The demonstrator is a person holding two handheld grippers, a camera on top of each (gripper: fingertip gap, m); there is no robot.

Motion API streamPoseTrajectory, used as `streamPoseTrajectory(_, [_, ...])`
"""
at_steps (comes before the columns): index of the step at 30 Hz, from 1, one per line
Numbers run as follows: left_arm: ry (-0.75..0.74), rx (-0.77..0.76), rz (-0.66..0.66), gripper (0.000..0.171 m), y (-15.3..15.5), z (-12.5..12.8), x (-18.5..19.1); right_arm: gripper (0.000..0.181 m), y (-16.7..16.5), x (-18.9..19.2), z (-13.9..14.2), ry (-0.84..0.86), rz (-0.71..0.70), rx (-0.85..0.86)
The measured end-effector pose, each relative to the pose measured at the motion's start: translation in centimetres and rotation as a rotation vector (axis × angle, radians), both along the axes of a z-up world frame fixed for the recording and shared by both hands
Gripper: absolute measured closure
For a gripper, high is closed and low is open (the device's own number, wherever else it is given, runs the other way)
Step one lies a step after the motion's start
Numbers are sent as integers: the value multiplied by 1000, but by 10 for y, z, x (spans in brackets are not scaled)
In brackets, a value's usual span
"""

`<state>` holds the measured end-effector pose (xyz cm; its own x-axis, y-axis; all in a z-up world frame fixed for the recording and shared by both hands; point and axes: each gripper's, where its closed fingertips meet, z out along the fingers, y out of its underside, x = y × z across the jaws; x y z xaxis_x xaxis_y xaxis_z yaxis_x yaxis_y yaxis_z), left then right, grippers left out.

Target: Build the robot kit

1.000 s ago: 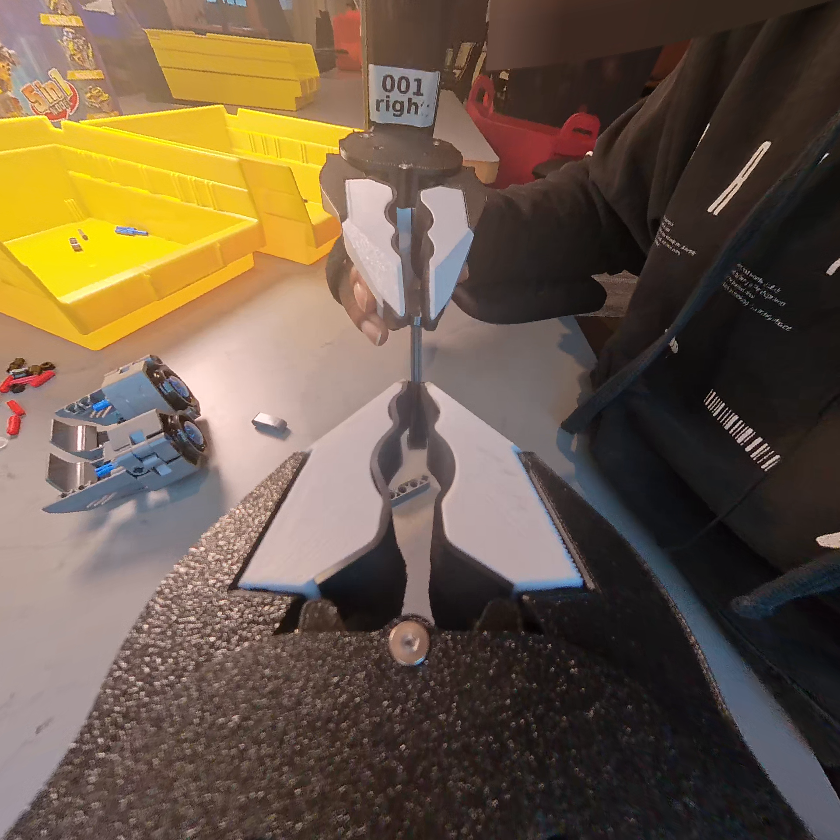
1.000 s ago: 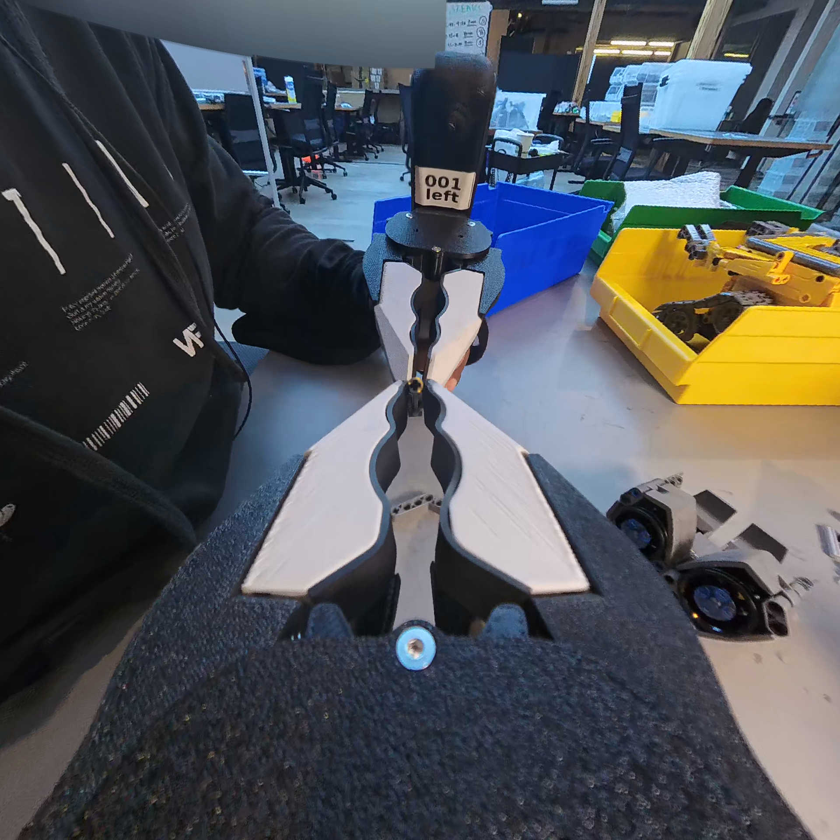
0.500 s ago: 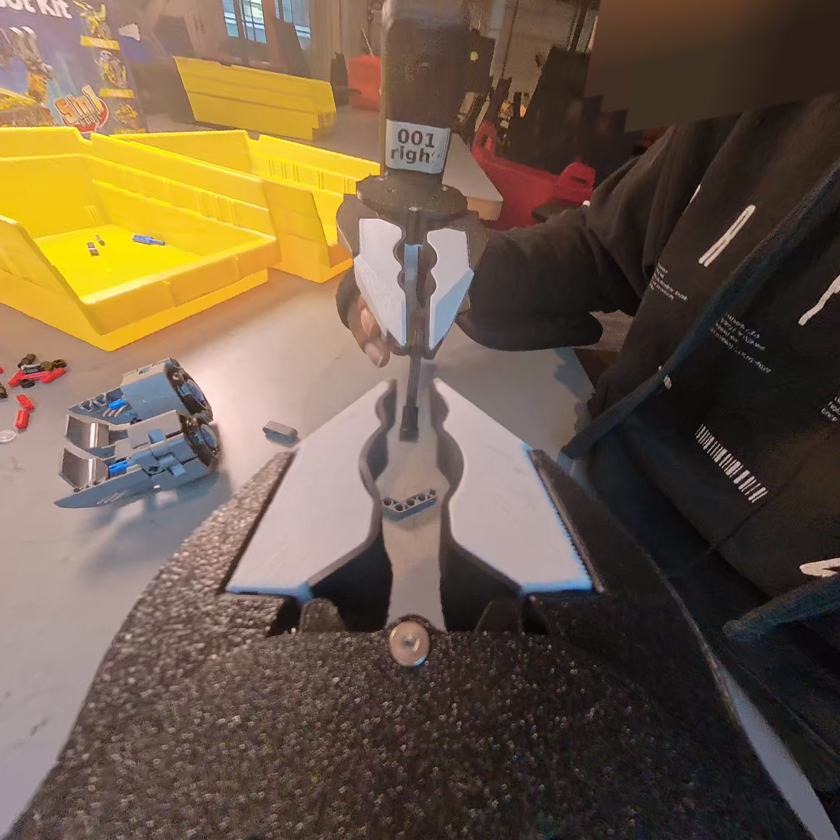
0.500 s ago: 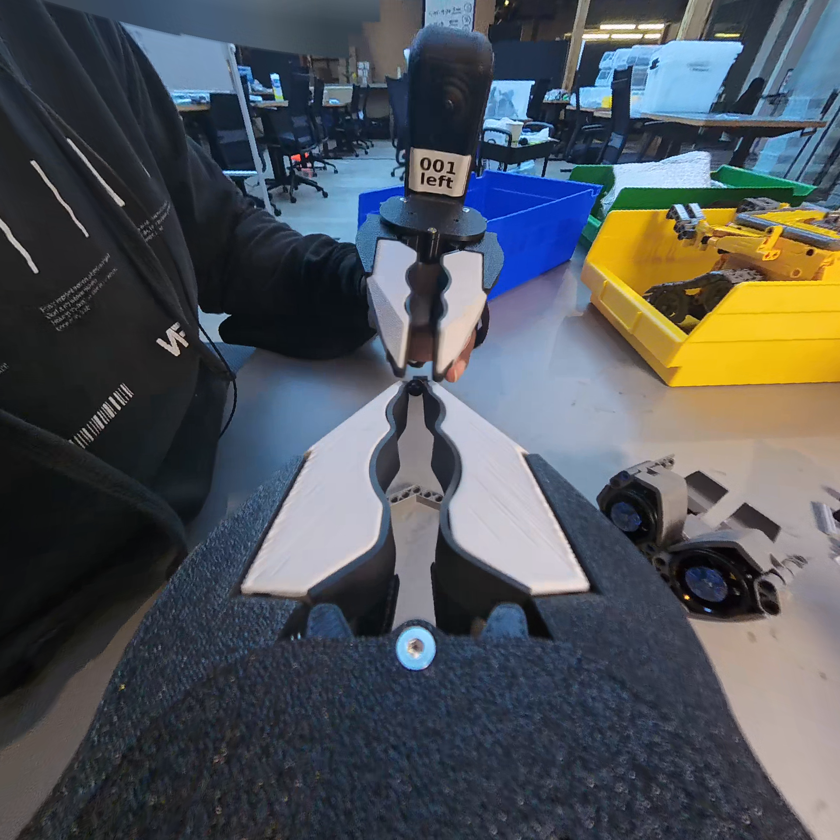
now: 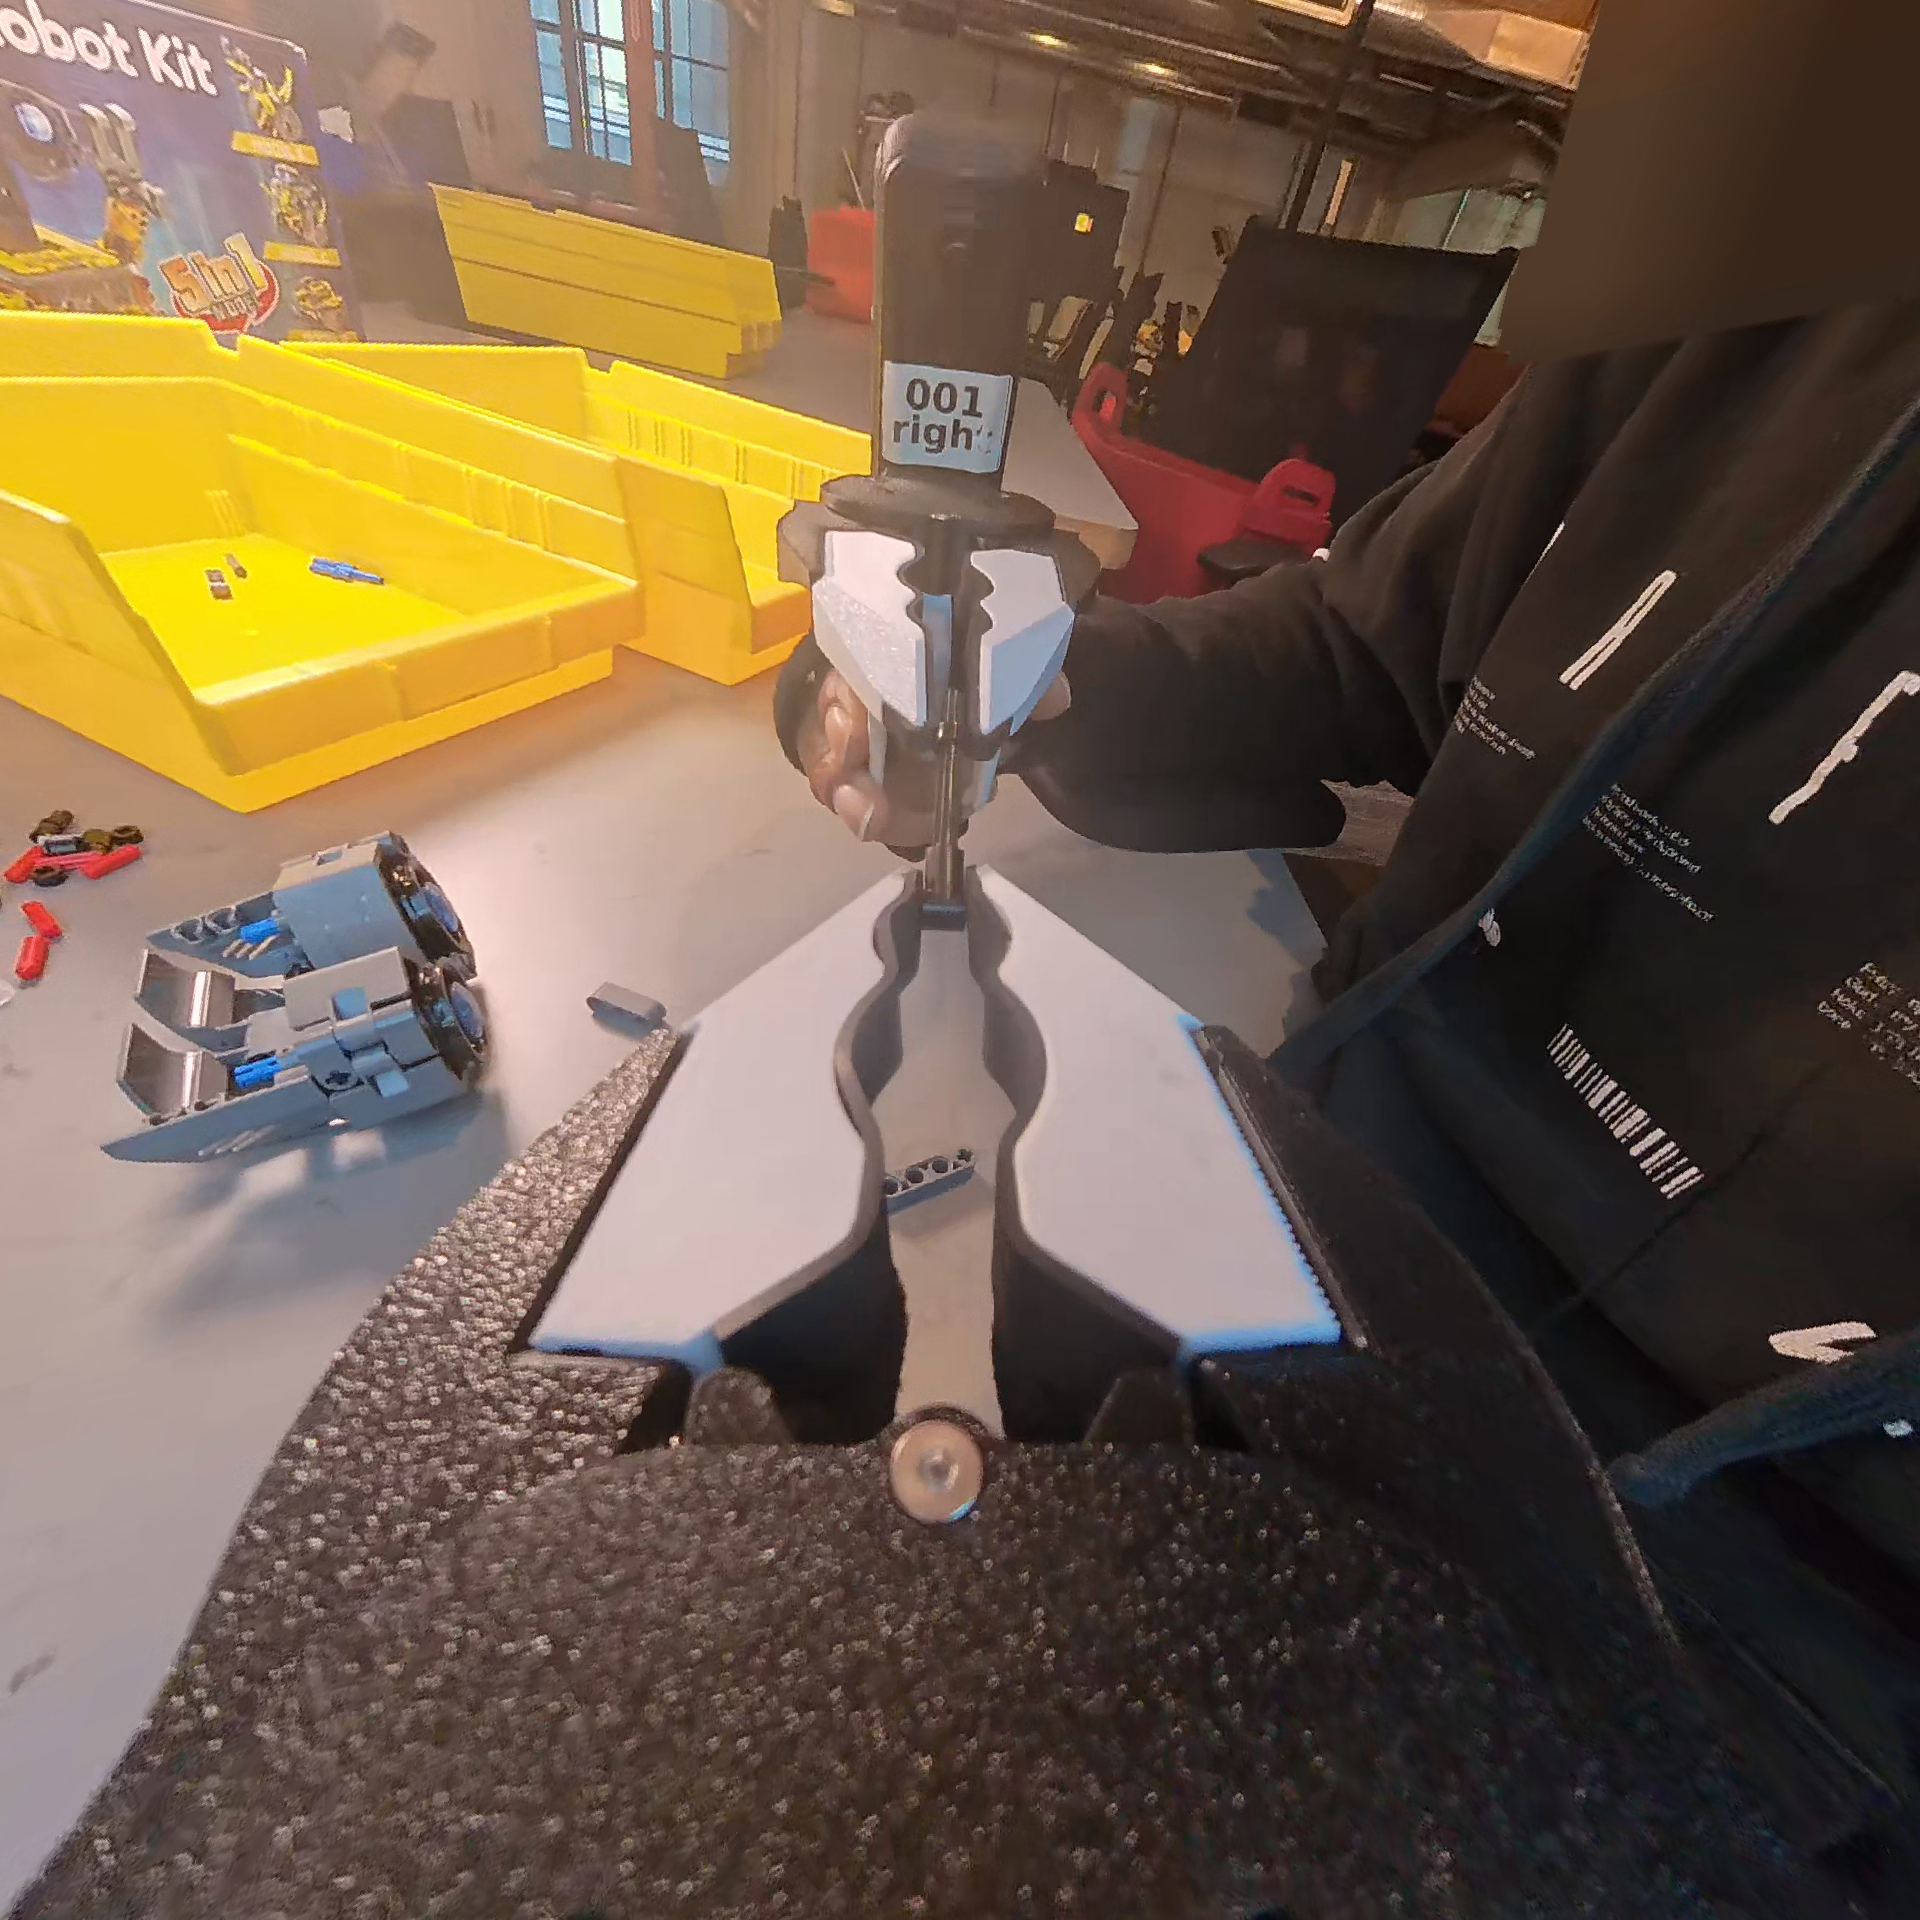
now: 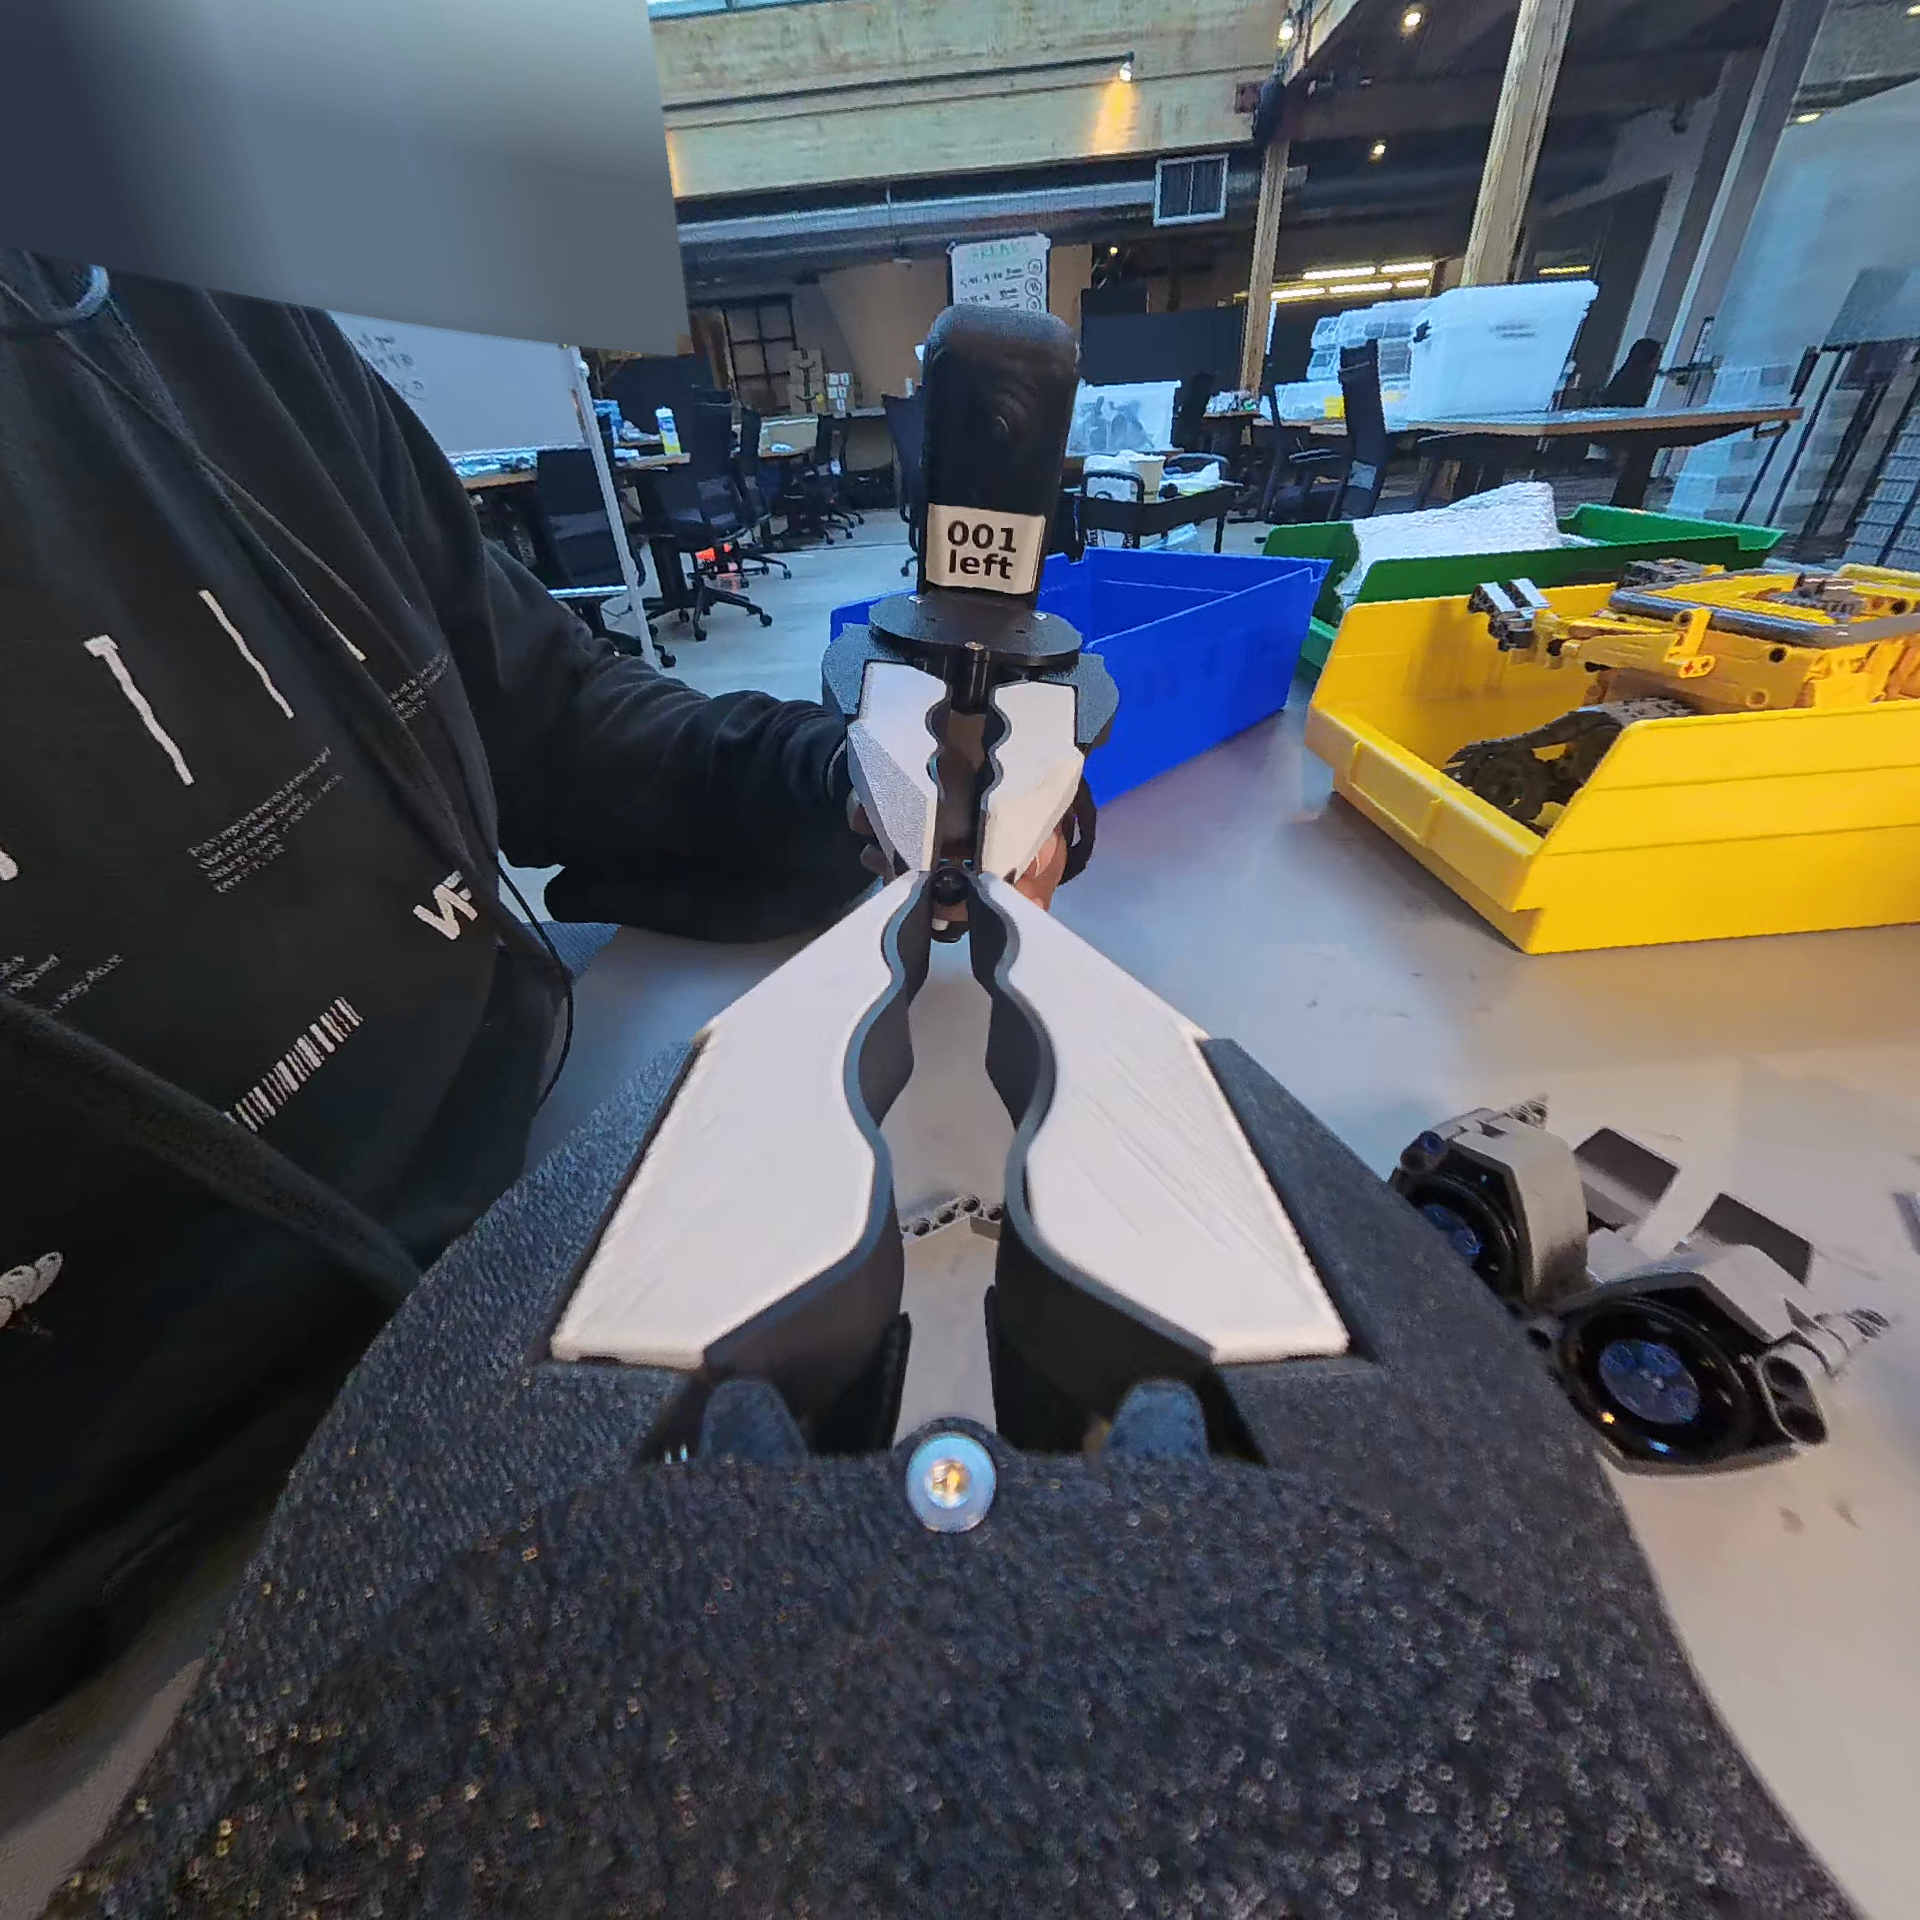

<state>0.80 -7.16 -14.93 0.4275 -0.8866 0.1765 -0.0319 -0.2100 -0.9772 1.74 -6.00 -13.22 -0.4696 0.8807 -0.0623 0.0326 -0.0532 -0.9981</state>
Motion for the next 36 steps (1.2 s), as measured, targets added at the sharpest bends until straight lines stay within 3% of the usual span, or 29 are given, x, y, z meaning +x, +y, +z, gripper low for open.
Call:
streamPoseTrajectory(5, [-36, -2, 11, 164, 2, 3, -3, 176, 1, -1, -2, 1, 4, -28])
streamPoseTrajectory(9, [-64, -9, 26, 139, 5, 5, -5, 176, 5, 0, 3, 27, 8, -91])
streamPoseTrajectory(12, [-94, -25, -1, 144, 3, 8, -2, 176, 3, -1, 2, 24, 20, -96])
streamPoseTrajectory(15, [-89, -25, -23, 165, 0, 7, 2, 176, -1, -3, -2, 13, 36, -89])
streamPoseTrajectory(20, [-81, -29, -9, 164, 2, 5, 2, 176, -1, -3, -2, 14, 41, -108])
streamPoseTrajectory(25, [-106, -47, 3, 143, 5, 6, -2, 176, 1, -3, 3, 32, 41, -135])
streamPoseTrajectory(30, [-82, -44, -25, 164, 1, 3, 6, 176, -1, -5, 3, 37, 49, -153])
streamPoseTrajectory(36, [-94, -50, -6, 165, 4, 4, 1, 176, 1, -7, -2, 20, 31, -128])
